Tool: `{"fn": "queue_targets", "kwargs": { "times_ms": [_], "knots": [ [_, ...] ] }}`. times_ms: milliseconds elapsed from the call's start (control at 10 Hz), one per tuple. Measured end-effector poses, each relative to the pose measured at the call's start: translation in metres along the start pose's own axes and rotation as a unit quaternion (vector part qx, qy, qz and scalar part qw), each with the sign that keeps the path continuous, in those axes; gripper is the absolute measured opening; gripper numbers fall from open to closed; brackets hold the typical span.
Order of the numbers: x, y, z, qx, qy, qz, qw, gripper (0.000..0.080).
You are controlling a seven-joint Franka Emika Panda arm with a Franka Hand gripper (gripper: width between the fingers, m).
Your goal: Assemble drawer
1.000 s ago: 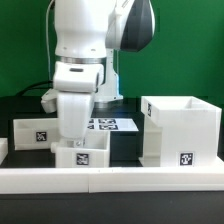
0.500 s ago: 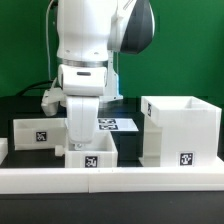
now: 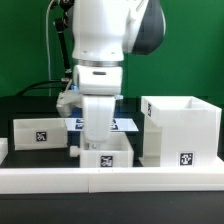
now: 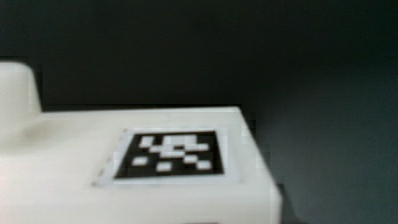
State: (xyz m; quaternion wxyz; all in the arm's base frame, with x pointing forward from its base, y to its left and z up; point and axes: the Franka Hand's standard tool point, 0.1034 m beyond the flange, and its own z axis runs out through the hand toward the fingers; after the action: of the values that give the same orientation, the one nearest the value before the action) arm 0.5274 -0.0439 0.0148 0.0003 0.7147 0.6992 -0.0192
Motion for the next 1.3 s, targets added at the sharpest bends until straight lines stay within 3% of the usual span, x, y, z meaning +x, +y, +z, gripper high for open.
{"fn": "queue_targets", "kwargs": {
  "times_ms": [300,600,700,800,1300],
  "knots": [
    [0.003,-0.001,0.001,0.003,0.001,-0.001,1.000,0.0041],
    [0.023,0.009,-0.004,-0.002,0.006,-0.017,1.000,0.0041],
    [0.028,0.012,-0.004,-0.007,0.005,-0.027,1.000,0.0041],
    [0.030,0.016,-0.005,-0.025,0.004,-0.033,0.999,0.0041],
    [0.031,0.015,-0.002,-0.020,0.001,-0.041,0.999,0.0041]
  ]
}}
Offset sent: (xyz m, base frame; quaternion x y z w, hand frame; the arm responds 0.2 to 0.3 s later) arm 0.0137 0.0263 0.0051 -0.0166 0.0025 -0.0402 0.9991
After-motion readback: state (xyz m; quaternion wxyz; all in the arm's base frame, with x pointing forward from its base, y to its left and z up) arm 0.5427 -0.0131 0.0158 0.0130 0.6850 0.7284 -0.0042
